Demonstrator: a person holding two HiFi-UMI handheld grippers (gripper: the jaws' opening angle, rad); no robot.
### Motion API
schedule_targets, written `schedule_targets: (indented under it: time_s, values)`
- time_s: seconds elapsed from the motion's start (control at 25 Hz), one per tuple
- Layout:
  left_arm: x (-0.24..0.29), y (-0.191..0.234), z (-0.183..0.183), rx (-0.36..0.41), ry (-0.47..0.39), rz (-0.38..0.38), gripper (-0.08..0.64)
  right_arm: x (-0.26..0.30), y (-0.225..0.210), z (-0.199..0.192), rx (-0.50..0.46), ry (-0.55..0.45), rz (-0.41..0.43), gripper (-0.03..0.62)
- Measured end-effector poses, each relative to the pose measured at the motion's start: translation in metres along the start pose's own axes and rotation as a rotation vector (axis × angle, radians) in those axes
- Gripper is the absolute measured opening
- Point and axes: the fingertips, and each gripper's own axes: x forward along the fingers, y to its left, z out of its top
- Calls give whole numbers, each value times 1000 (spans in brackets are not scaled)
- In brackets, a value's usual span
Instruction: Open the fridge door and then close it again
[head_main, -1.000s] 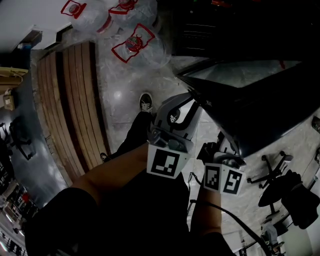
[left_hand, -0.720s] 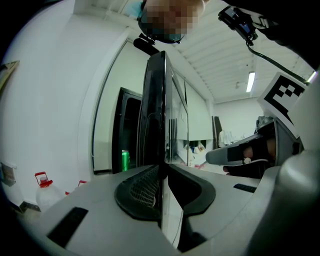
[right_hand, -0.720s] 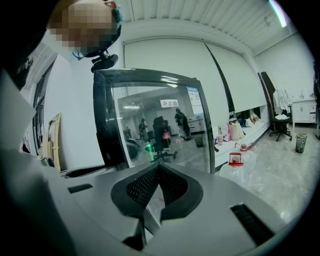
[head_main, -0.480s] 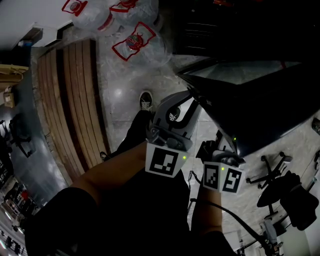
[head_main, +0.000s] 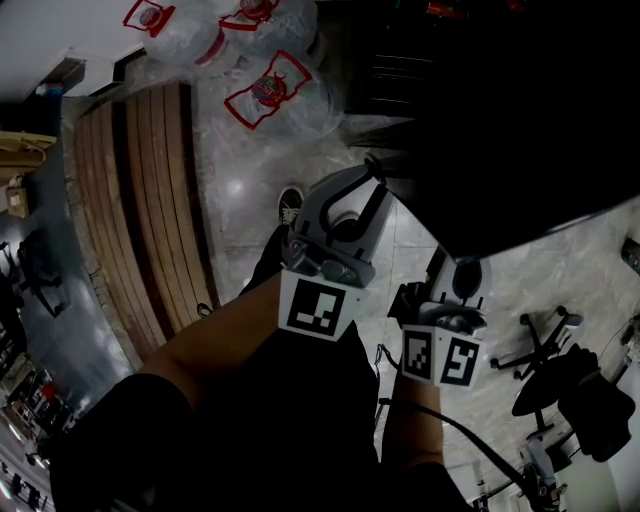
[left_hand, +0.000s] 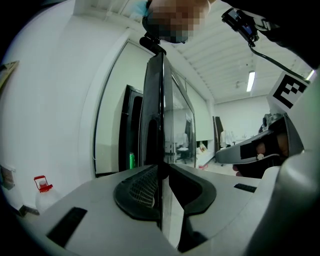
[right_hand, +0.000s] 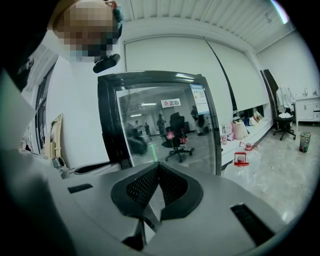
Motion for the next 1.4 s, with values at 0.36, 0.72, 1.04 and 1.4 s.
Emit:
schedule_targets:
  time_s: [0.36, 0.72, 1.04, 1.4]
  values:
    - [23, 32, 4, 13, -3, -5, 83, 15, 4, 6, -1, 3, 2, 15]
    - [46, 59, 5, 26, -1, -1, 94, 27, 4, 7, -3, 9, -11, 15]
    - [68, 78, 8, -1, 3, 10, 95, 35, -1, 11, 3, 12, -29, 15]
    - [76, 87, 8, -9, -8, 4, 98, 37, -2, 9, 12, 8, -55, 15]
